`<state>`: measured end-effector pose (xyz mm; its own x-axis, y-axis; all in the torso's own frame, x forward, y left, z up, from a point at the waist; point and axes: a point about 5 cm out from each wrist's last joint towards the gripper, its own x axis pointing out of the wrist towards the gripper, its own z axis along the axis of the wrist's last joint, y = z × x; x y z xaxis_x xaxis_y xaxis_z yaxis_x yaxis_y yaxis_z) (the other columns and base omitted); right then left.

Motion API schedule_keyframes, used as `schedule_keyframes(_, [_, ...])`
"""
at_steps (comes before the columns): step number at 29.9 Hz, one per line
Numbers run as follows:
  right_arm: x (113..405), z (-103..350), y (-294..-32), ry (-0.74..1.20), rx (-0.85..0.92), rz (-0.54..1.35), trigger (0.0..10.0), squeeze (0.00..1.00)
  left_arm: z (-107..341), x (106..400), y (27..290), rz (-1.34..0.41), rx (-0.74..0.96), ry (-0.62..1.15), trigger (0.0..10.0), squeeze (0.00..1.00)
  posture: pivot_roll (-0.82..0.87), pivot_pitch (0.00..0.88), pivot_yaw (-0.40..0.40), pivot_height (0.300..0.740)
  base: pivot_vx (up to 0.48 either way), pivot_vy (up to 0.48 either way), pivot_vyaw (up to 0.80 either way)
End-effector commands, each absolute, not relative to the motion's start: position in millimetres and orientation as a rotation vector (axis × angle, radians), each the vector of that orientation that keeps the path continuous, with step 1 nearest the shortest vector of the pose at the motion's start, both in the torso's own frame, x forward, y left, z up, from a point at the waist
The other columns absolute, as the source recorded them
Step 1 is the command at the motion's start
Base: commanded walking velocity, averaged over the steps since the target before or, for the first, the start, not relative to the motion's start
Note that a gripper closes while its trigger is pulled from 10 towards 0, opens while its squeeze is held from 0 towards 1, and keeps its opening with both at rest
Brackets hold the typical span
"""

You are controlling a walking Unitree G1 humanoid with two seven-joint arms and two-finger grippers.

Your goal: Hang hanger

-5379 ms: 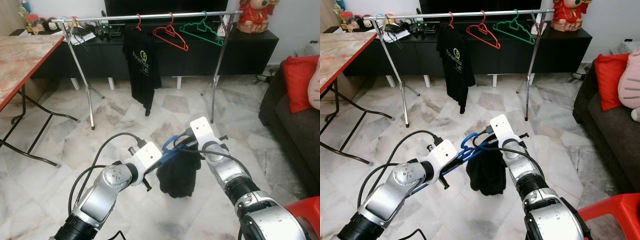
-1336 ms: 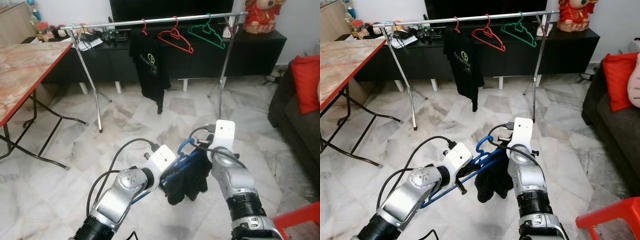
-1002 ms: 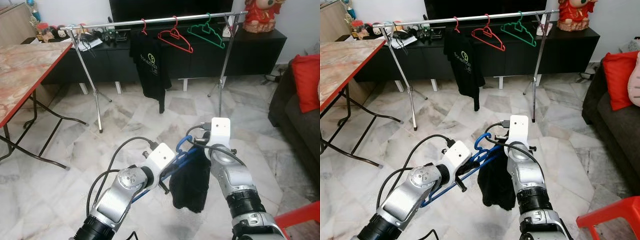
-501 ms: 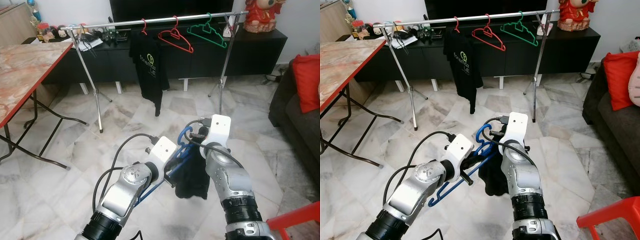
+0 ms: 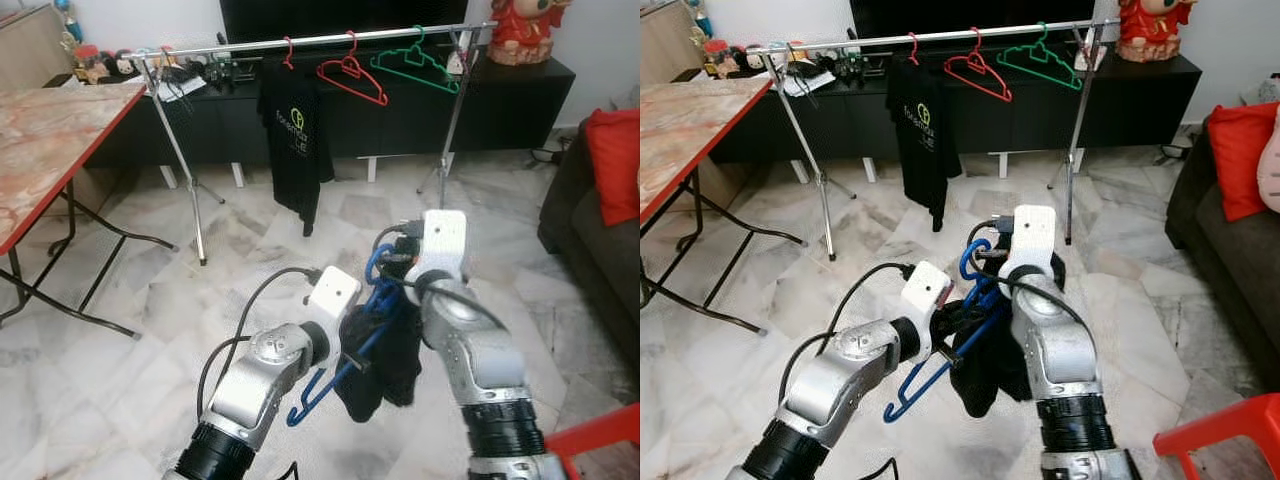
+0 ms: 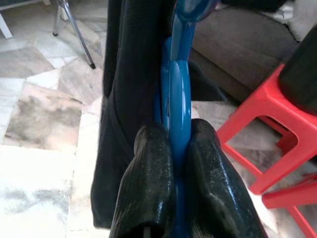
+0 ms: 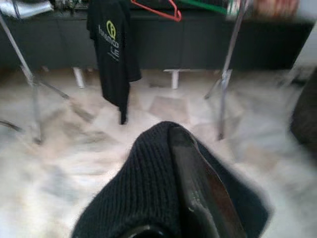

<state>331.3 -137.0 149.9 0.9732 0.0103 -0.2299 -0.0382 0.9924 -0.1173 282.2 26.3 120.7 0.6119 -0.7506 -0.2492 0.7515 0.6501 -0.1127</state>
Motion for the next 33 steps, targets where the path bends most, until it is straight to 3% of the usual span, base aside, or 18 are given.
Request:
schedule_keyframes(1, [336.1,161.6,-151.9,0.180,-0.205,-0.022,10.0,0.00,114.9,278.9,30.5,-0.883,0.044,0.322,10.0,0.00,-0.04,0.000,0.066,0.740,0.000,0.000,0.00])
schedule_keyframes(7, [341.5,168.2,-169.5,0.180,-0.267,-0.028,10.0,0.00,112.4,275.6,33.1,-0.909,0.061,0.333,10.0,0.00,-0.05,0.000,0.065,0.740,0.000,0.000,0.00])
schedule_keyframes(13, [345.3,165.3,-173.1,0.198,-0.432,0.086,10.0,0.00,111.3,273.8,38.1,-0.926,0.076,0.345,10.0,0.00,-0.05,0.001,0.066,0.740,0.000,0.000,0.00])
schedule_keyframes(23, [339.8,165.6,-171.8,0.210,-0.322,0.039,10.0,0.00,112.1,291.2,47.5,-0.739,0.076,0.332,10.0,0.00,-0.04,0.000,0.064,0.740,0.000,0.000,0.00])
schedule_keyframes(33, [332.5,160.6,-152.1,0.215,-0.198,0.072,10.0,0.00,115.7,295.0,46.0,-0.713,0.059,0.308,10.0,0.00,-0.04,0.000,0.063,0.740,0.000,0.000,0.00])
